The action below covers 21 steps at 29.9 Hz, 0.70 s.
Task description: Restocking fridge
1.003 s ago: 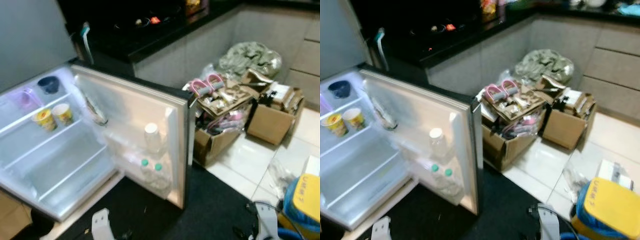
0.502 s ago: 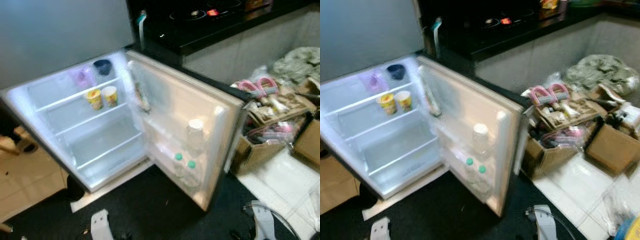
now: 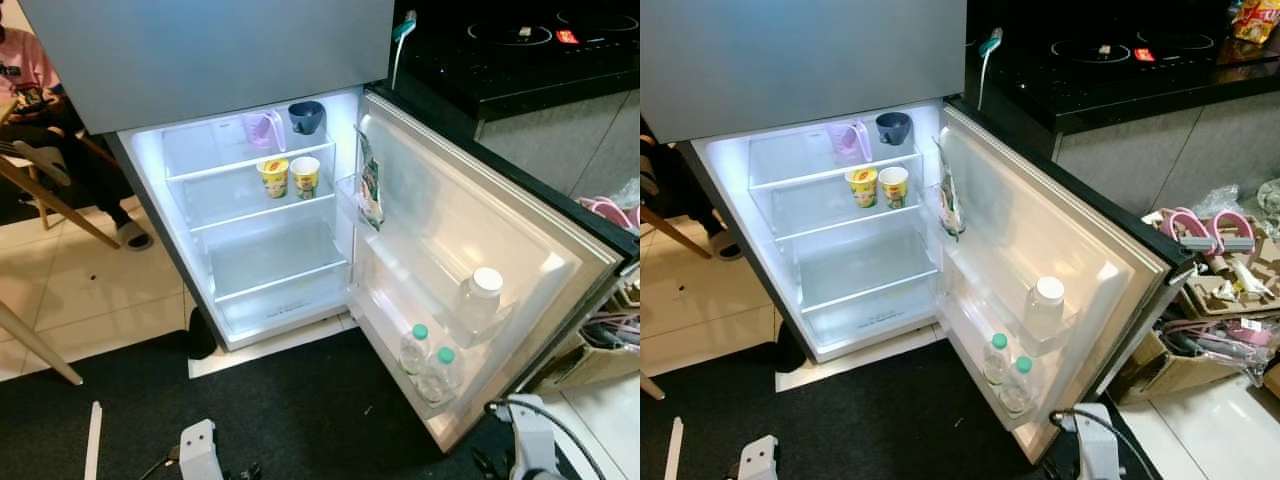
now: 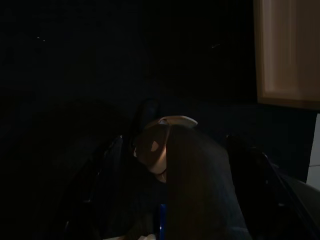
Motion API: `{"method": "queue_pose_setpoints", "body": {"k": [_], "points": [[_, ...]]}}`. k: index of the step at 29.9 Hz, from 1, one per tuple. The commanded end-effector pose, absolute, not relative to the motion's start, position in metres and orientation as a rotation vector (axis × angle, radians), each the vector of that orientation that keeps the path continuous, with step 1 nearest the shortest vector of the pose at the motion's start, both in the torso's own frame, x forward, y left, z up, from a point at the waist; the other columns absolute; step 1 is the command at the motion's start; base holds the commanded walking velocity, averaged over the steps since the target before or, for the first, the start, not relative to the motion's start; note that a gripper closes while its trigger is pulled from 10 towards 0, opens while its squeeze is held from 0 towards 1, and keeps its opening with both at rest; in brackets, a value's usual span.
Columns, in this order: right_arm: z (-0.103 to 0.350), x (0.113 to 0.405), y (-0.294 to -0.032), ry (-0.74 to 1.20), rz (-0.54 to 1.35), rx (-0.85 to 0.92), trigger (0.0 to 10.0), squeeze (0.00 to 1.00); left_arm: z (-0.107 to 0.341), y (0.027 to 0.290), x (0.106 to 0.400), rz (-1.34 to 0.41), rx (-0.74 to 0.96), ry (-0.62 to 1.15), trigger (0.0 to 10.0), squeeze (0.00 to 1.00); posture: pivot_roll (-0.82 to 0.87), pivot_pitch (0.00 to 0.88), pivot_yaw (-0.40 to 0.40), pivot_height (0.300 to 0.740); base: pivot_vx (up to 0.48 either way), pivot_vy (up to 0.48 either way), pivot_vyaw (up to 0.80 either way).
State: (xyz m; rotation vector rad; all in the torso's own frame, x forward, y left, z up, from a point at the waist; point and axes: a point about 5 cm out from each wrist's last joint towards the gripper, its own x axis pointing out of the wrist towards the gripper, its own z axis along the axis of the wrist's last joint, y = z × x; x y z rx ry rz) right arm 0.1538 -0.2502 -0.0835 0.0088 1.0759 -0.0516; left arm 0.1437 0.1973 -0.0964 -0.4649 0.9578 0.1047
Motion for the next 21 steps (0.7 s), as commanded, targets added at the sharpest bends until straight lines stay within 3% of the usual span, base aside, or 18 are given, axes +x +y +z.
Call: {"method": "queue_pose_setpoints", "body": {"k": [1, 8, 14, 15, 16, 21], "points": [[-0.085, 0.146, -0.259, 1.113, -0.09, -0.033, 10.0, 0.0, -0.099, 0.198, 0.136, 0.107, -0.458, 0.994, 10.0, 0.0, -0.04, 0.0, 0.031, 0.74, 0.0, 0.0, 0.0], [-0.083, 0.143, -0.271, 1.124, -0.173, -0.094, 10.0, 0.0, -0.101, 0.198, 0.133, 0.121, -0.469, 1.002, 10.0, 0.0, -0.04, 0.0, 0.031, 0.74, 0.0, 0.0, 0.0], [-0.069, 0.156, -0.293, 1.024, -0.355, -0.081, 9.7, 0.0, -0.101, 0.198, 0.131, 0.128, -0.473, 1.006, 10.0, 0.0, -0.04, 0.0, 0.031, 0.74, 0.0, 0.0, 0.0], [-0.065, 0.16, -0.298, 0.998, -0.386, -0.08, 2.7, 0.0, -0.101, 0.198, 0.131, 0.129, -0.474, 1.005, 10.0, 0.0, -0.04, 0.0, 0.031, 0.74, 0.0, 0.0, 0.0], [-0.061, 0.164, -0.303, 0.971, -0.425, -0.072, 0.0, 0.0, -0.101, 0.198, 0.131, 0.13, -0.475, 1.006, 10.0, 0.0, -0.04, 0.0, 0.031, 0.74, 0.0, 0.0, 0.0], [-0.049, 0.173, -0.317, 0.901, -0.516, -0.043, 0.0, 0.0, -0.101, 0.199, 0.13, 0.136, -0.484, 1.003, 10.0, 0.0, -0.03, 0.0, 0.027, 0.74, 0.0, 0.0, 0.0]]}}
